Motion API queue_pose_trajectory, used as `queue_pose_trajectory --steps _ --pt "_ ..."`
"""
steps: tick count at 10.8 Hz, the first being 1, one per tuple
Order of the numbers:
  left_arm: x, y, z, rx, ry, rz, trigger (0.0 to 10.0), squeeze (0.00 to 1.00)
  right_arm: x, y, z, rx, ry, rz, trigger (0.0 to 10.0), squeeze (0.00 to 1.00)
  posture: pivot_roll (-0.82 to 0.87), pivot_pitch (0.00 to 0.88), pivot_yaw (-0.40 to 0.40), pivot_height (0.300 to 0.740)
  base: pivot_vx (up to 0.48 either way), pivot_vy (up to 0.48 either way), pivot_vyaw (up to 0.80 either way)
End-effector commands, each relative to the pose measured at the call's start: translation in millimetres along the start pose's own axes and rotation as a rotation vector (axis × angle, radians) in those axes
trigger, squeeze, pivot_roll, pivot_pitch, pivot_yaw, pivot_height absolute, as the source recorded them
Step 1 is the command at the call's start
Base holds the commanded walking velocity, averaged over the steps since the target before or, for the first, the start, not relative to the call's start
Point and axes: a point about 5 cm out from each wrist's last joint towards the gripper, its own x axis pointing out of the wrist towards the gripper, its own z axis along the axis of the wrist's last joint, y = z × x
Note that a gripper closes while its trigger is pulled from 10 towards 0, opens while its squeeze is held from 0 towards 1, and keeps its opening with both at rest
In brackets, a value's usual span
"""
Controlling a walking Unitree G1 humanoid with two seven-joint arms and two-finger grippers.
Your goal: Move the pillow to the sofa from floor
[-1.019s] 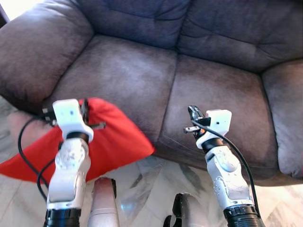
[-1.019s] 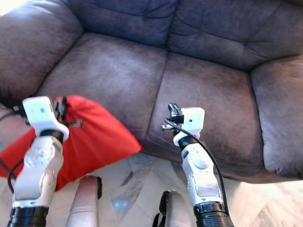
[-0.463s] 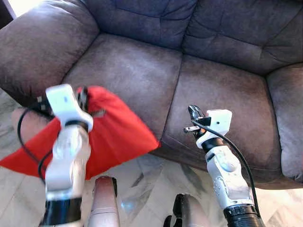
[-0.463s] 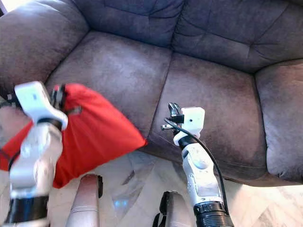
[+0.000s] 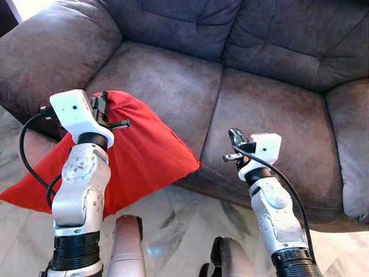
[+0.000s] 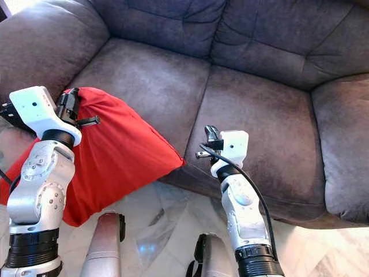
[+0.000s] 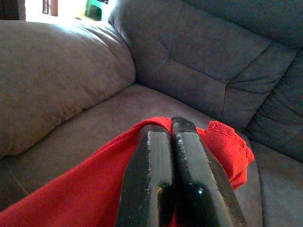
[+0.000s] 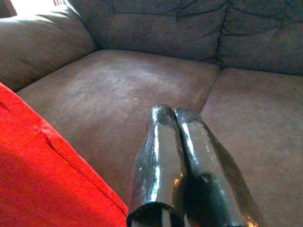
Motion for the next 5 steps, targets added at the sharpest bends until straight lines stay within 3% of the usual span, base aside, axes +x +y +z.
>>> queue_pose_trajectory --steps 1,5 --pt "-1.0 -15.7 38.0 -0.012 -0.171 -0.082 10.0 0.00 -2.9 -5.0 -4.1 0.002 0.012 -0.021 10.0 0.00 0.15 0.210 -0.110 0.641 0.000 0.000 0.00" --pt "1.4 -19.7 44.2 -0.039 -0.175 -0.122 10.0 0.00 -2.2 -6.8 -8.6 -0.008 0.037 -0.035 10.0 0.00 0.15 0.206 -0.109 0.720 0.000 0.000 0.00"
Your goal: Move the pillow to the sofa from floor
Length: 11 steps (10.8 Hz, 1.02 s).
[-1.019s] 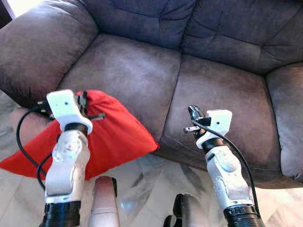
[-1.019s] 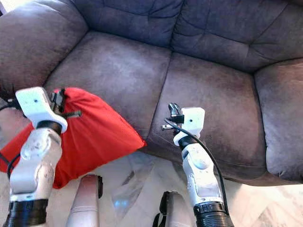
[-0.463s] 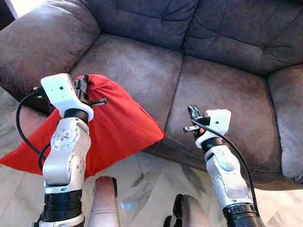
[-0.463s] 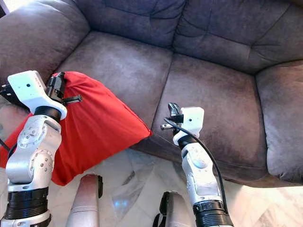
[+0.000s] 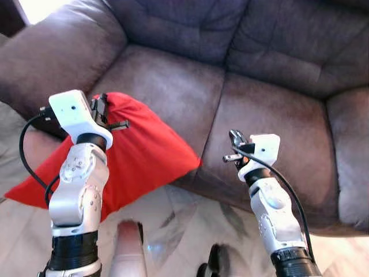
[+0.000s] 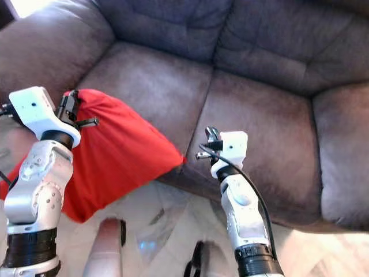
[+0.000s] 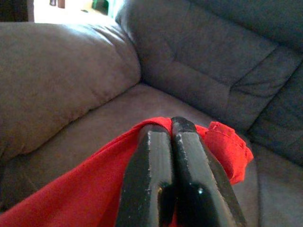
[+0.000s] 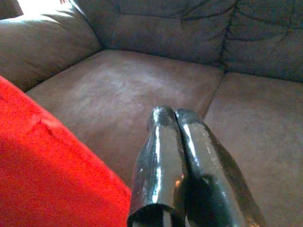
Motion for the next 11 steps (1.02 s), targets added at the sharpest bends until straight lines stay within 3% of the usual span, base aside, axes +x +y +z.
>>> queue_pose_trajectory --steps 1,5,9,11 --pt "-0.8 -25.2 43.4 -0.035 -0.191 -0.140 10.0 0.00 -3.1 -5.5 -4.8 -0.010 0.026 -0.019 10.0 0.00 0.15 0.205 -0.110 0.730 0.000 0.000 0.00" --pt "-1.7 -44.0 53.3 -0.158 -0.179 -0.297 10.0 0.00 -1.5 -2.5 -11.7 0.003 0.064 -0.001 10.0 0.00 0.15 0.184 -0.110 0.730 0.000 0.000 0.00" --pt "-0.3 -48.0 73.7 -0.275 -0.225 -0.367 10.0 0.00 2.6 -5.7 -21.8 0.034 0.140 -0.022 10.0 0.00 0.16 0.155 -0.108 0.730 0.000 0.000 0.00" --pt "-3.4 -56.5 77.0 -0.268 -0.213 -0.458 10.0 0.00 8.0 -3.0 -27.6 0.006 0.196 -0.002 10.0 0.00 0.17 0.144 -0.108 0.730 0.000 0.000 0.00"
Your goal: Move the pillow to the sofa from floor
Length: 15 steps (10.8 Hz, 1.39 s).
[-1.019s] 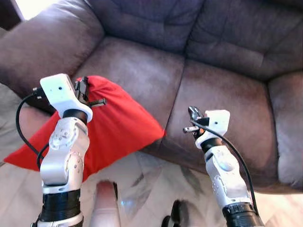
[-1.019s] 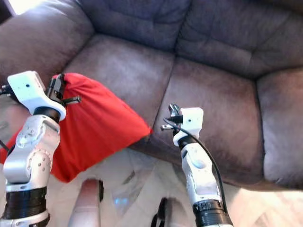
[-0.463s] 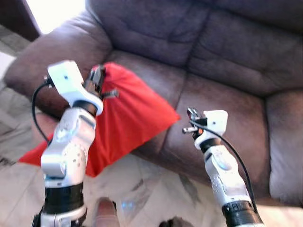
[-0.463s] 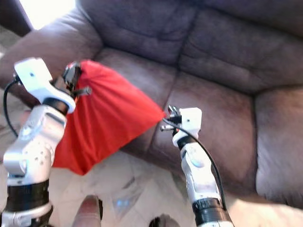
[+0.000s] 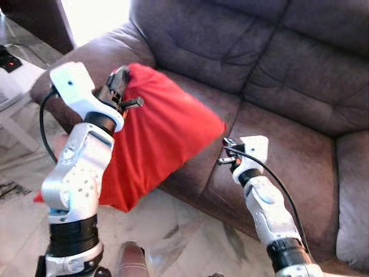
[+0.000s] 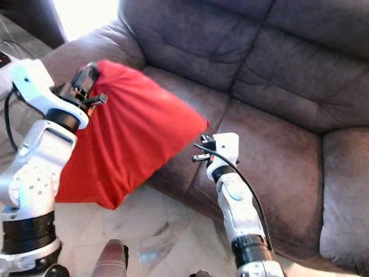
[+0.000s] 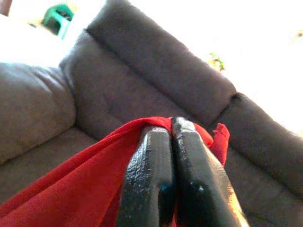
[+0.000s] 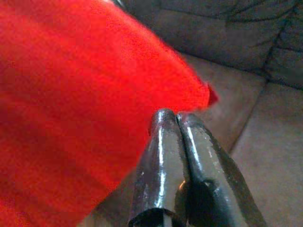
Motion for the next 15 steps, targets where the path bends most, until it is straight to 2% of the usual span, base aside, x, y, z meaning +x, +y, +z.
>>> queue_pose_trajectory --steps 1,2,3,4,6,9,12,15 --pt "0.5 -34.5 33.2 0.018 -0.150 -0.184 10.0 0.00 -0.9 -5.0 -8.4 -0.005 0.051 -0.022 10.0 0.00 0.17 0.147 -0.108 0.730 0.000 0.000 0.00" --pt "0.8 -35.3 33.7 0.000 -0.143 -0.195 10.0 0.00 -0.9 -12.0 -18.5 -0.005 0.130 -0.097 10.0 0.00 0.17 0.149 -0.106 0.730 0.000 0.000 0.00" --pt "1.4 -38.7 32.7 -0.017 -0.120 -0.239 10.0 0.00 -2.2 -18.9 -27.9 0.064 0.190 -0.172 10.0 0.00 0.18 0.151 -0.103 0.730 0.000 0.000 0.00" --pt "1.7 -43.6 29.2 -0.030 -0.064 -0.317 10.0 0.00 -1.5 -23.7 -29.6 0.124 0.200 -0.213 10.0 0.00 0.18 0.152 -0.096 0.730 0.000 0.000 0.00" --pt "0.3 -51.8 30.6 -0.041 -0.005 -0.452 10.0 0.00 4.2 -26.0 -21.1 0.163 0.163 -0.233 10.0 0.00 0.19 0.149 -0.083 0.730 0.000 0.000 0.00" --pt "-4.2 -57.0 34.6 -0.059 0.034 -0.539 10.0 0.00 6.5 -26.3 -21.8 0.184 0.169 -0.248 10.0 0.00 0.20 0.148 -0.078 0.730 0.000 0.000 0.00" --pt "-8.3 -55.8 38.3 -0.024 0.065 -0.570 10.0 0.00 6.3 -32.8 -17.8 0.206 0.132 -0.290 10.0 0.00 0.20 0.149 -0.075 0.730 0.000 0.000 0.00" --pt "-9.3 -52.5 38.9 -0.014 0.080 -0.563 10.0 0.00 3.5 -50.0 -11.5 0.329 0.063 -0.384 10.0 0.00 0.19 0.151 -0.074 0.730 0.000 0.000 0.00"
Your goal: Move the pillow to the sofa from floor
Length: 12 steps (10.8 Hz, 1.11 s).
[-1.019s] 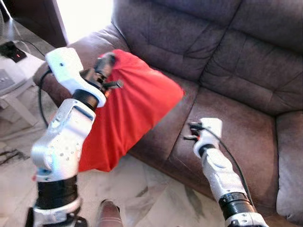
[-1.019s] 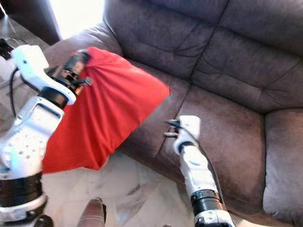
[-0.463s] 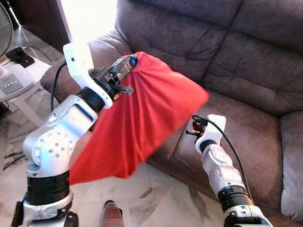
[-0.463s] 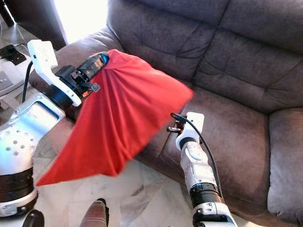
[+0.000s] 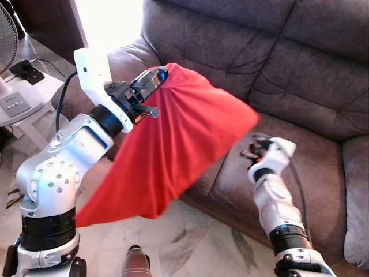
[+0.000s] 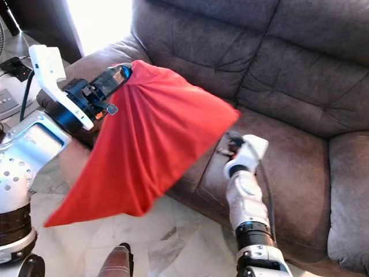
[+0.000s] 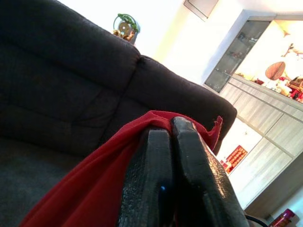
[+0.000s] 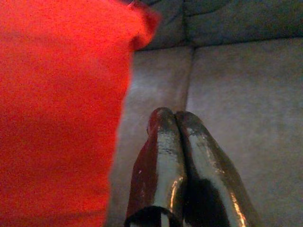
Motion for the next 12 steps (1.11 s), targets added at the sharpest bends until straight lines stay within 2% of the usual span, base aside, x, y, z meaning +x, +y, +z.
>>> queue_pose_trajectory --steps 1,3,5,7,9,12 --pt "-0.5 -26.9 26.3 0.068 -0.105 -0.154 10.0 0.00 0.6 -8.7 -2.9 -0.010 0.016 -0.056 10.0 0.00 0.20 0.151 -0.075 0.730 0.000 0.000 0.00" --pt "-1.0 -29.3 25.4 0.070 -0.087 -0.189 10.0 0.00 1.2 -15.4 -4.4 -0.004 0.016 -0.111 10.0 0.00 0.20 0.151 -0.074 0.730 0.000 0.000 0.00" --pt "-3.6 -32.2 23.9 0.095 -0.040 -0.242 10.0 0.00 1.8 -15.2 -6.3 0.013 0.017 -0.120 10.0 0.00 0.20 0.149 -0.072 0.730 0.000 0.000 0.00" --pt "-11.6 -37.1 25.0 0.113 -0.004 -0.307 10.0 0.00 3.5 -16.9 -6.5 0.029 0.019 -0.140 10.0 0.00 0.21 0.145 -0.069 0.730 0.000 0.000 0.00" --pt "-16.1 -36.6 30.2 0.110 -0.009 -0.328 10.0 0.00 4.1 -16.3 -7.3 0.035 0.023 -0.141 10.0 0.00 0.21 0.144 -0.068 0.730 0.000 0.000 0.00" --pt "-24.2 -35.9 17.4 0.118 0.076 -0.372 10.0 0.00 5.9 -27.8 -0.7 0.081 -0.012 -0.245 10.0 0.00 0.21 0.134 -0.068 0.730 0.000 0.000 0.00"
